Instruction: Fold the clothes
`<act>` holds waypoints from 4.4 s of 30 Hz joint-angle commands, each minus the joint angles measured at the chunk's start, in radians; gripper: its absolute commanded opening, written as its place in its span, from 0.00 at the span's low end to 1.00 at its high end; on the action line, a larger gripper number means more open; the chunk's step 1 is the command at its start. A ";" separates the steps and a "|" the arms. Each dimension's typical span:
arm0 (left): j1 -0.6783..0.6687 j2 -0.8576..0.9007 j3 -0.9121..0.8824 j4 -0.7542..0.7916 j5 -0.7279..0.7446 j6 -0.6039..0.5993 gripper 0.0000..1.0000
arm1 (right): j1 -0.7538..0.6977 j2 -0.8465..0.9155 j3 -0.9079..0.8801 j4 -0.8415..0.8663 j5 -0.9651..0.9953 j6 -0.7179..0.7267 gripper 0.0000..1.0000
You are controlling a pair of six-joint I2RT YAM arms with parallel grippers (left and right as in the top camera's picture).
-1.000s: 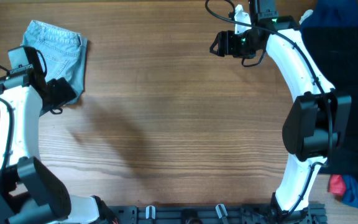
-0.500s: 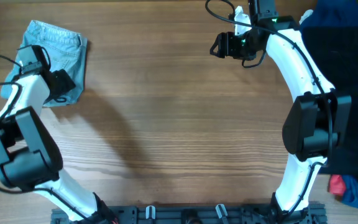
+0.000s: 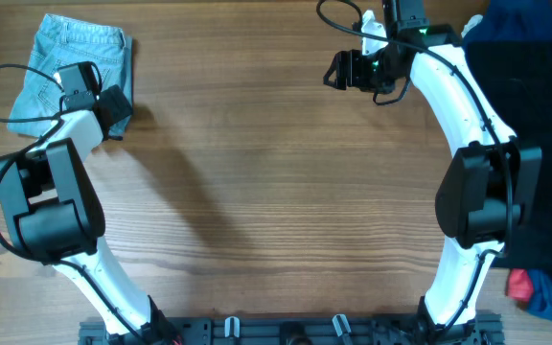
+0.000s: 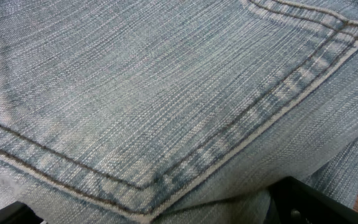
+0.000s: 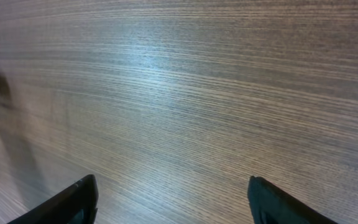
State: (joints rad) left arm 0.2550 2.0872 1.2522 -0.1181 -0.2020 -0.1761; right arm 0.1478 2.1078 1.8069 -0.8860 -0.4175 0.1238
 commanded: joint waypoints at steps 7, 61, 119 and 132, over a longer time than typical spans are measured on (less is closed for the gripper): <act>-0.024 -0.237 0.018 -0.161 0.072 0.015 1.00 | 0.006 -0.120 0.035 0.035 0.131 -0.049 0.99; -0.024 -0.651 0.018 -0.448 0.273 0.012 1.00 | 0.005 -1.807 -1.719 0.818 0.492 0.686 1.00; -0.053 -1.827 -0.900 -0.266 0.336 -0.071 1.00 | 0.005 -2.097 -1.770 0.822 0.357 0.060 0.99; -0.053 -2.084 -1.191 -0.059 0.351 -0.124 1.00 | 0.005 -2.097 -1.770 0.822 0.357 0.060 0.99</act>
State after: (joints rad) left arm 0.2047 0.0193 0.0975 -0.2279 0.1333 -0.2909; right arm 0.1497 0.0177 0.0395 -0.0662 -0.0448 0.1989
